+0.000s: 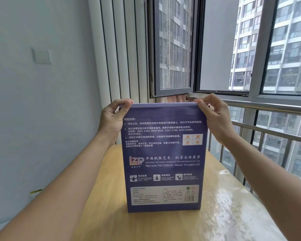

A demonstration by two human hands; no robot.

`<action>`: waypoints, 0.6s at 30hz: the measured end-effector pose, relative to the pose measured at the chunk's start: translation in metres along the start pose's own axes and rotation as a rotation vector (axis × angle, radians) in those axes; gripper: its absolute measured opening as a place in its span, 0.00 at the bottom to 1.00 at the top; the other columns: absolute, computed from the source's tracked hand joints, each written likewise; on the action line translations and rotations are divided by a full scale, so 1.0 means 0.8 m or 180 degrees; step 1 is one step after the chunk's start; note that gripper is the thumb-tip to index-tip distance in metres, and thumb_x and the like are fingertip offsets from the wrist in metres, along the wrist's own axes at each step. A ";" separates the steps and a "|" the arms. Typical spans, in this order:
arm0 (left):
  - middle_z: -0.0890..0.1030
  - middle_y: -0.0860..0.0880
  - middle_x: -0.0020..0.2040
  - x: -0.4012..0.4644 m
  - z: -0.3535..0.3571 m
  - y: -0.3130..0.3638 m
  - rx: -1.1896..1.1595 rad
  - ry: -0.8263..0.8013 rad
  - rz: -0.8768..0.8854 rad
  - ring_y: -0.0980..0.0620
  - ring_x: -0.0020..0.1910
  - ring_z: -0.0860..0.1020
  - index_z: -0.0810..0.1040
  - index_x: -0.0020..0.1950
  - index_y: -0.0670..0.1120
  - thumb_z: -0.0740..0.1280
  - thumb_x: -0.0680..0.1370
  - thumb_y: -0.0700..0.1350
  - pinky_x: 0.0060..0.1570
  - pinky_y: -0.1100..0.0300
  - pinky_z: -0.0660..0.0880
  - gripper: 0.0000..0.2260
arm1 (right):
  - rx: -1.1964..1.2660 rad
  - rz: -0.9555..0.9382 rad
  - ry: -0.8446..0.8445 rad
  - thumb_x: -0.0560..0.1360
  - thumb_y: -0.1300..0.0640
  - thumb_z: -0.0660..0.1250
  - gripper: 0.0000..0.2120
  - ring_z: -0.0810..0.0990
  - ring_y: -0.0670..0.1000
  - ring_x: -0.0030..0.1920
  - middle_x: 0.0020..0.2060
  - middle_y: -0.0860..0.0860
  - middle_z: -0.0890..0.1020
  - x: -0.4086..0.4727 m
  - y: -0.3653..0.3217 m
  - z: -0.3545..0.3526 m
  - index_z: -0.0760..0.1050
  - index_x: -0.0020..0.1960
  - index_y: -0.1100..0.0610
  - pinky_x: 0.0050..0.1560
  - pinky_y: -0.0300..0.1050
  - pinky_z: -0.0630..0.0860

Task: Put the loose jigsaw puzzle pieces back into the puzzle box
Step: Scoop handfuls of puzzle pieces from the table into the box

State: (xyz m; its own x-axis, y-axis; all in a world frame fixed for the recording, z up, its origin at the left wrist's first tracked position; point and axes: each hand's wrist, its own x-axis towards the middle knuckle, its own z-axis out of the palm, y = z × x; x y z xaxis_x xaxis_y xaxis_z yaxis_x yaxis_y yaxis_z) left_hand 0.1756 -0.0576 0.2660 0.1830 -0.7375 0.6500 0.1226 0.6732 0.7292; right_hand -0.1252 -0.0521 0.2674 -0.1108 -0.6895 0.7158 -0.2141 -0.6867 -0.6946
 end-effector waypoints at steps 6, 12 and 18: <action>0.85 0.53 0.49 0.002 -0.012 0.000 0.0443 -0.0212 0.0393 0.56 0.46 0.82 0.84 0.49 0.43 0.71 0.77 0.39 0.42 0.63 0.79 0.03 | -0.1173 -0.1109 -0.0253 0.80 0.58 0.68 0.11 0.81 0.49 0.56 0.58 0.53 0.83 0.001 0.016 -0.018 0.83 0.60 0.59 0.50 0.30 0.76; 0.83 0.51 0.58 -0.005 -0.021 -0.010 0.0610 -0.0331 0.0230 0.44 0.56 0.81 0.84 0.52 0.46 0.74 0.75 0.43 0.46 0.54 0.82 0.07 | -0.0999 -0.0672 -0.0270 0.79 0.57 0.70 0.08 0.80 0.47 0.56 0.55 0.49 0.84 0.005 0.003 -0.020 0.84 0.57 0.55 0.53 0.47 0.80; 0.79 0.50 0.65 -0.003 -0.021 0.015 0.0959 -0.0632 -0.0085 0.49 0.59 0.81 0.84 0.54 0.51 0.76 0.72 0.38 0.48 0.64 0.80 0.14 | -0.1156 -0.0050 -0.1003 0.73 0.62 0.76 0.15 0.81 0.47 0.52 0.57 0.48 0.79 0.013 -0.026 -0.027 0.78 0.57 0.53 0.44 0.35 0.80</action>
State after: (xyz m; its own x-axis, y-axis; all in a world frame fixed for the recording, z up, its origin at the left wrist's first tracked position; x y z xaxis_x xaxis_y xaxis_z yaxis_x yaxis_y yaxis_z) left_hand 0.1931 -0.0470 0.2698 -0.0131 -0.7706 0.6371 -0.1736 0.6293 0.7576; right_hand -0.1427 -0.0398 0.2911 0.1827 -0.7543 0.6306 -0.5448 -0.6116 -0.5737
